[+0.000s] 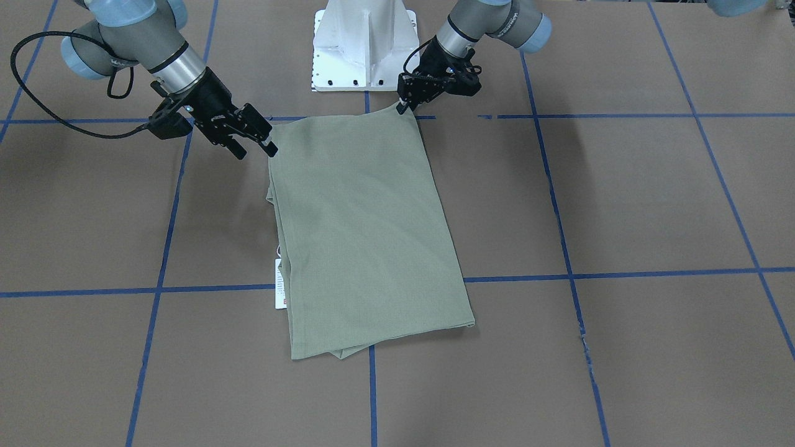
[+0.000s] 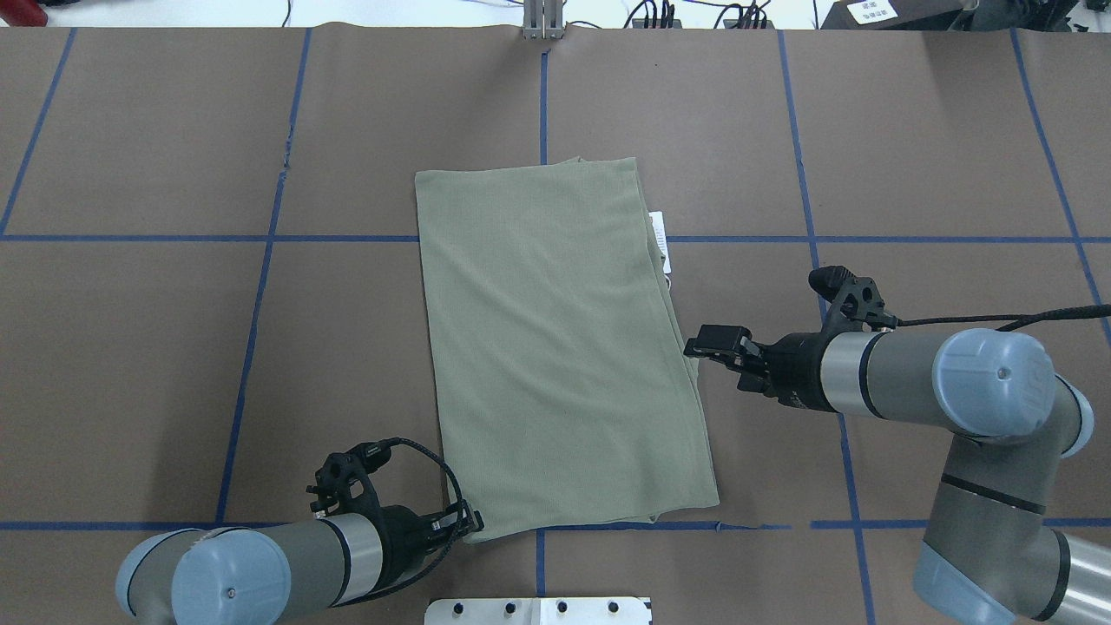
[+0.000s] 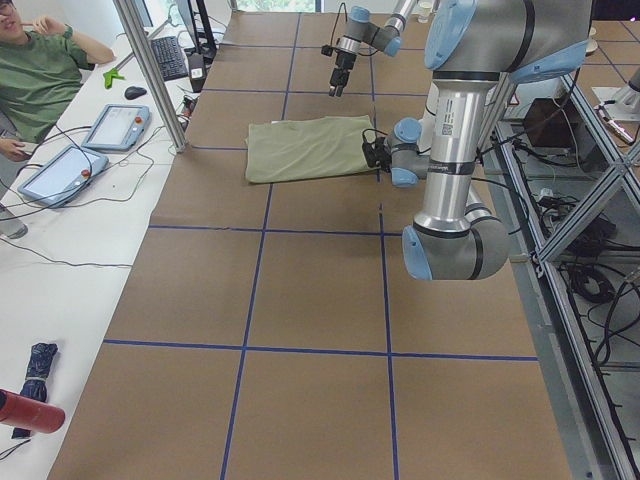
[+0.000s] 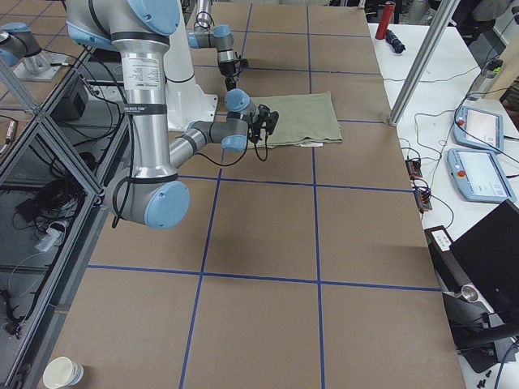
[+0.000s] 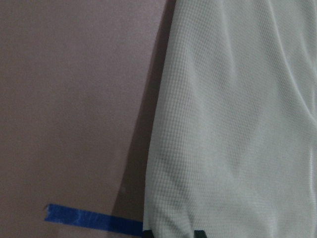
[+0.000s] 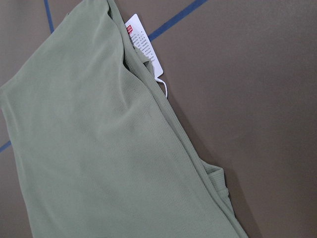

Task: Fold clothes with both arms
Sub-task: 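Move the right gripper to the shirt's hem corner nearest the robot, then grasp both hem corners nearest the robot with both grippers, then lift both hem corners and fold them over toward the far edge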

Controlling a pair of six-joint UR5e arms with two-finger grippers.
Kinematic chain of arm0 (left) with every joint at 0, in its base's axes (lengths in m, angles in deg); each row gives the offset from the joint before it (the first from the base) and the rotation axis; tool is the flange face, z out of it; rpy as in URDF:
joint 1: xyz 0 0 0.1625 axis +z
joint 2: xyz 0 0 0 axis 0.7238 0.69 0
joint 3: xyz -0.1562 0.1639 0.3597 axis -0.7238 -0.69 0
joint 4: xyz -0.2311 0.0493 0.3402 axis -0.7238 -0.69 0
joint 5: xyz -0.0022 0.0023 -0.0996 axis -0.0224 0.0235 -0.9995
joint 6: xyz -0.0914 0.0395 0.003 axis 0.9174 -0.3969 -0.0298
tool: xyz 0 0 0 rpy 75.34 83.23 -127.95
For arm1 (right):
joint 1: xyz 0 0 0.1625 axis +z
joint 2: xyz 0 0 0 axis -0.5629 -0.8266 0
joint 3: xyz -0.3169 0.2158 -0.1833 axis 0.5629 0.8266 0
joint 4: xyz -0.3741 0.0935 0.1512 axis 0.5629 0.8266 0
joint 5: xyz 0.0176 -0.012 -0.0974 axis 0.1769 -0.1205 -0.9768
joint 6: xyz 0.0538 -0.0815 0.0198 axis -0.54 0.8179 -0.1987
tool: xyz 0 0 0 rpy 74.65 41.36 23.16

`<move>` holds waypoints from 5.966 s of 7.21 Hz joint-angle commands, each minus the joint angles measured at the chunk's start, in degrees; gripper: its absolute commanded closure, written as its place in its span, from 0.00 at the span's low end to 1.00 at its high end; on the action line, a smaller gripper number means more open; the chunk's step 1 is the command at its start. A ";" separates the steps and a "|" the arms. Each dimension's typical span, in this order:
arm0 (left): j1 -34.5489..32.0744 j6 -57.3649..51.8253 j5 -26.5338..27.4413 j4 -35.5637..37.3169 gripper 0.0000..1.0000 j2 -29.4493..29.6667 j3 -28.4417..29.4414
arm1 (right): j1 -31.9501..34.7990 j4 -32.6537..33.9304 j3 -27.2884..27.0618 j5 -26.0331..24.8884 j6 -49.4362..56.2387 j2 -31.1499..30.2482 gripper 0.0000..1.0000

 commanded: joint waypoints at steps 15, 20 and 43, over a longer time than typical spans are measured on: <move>-0.95 -0.07 -0.18 -0.09 1.00 1.02 -1.85 | -18.26 33.84 -1.81 -13.89 -25.73 10.09 0.05; -0.95 -0.16 -0.18 -0.09 1.00 1.02 -1.85 | -18.35 33.75 -0.40 -14.94 -25.55 11.14 0.44; -27.32 -30.75 -19.34 22.33 0.56 14.65 9.31 | 0.55 40.16 21.21 -4.83 0.54 34.18 0.01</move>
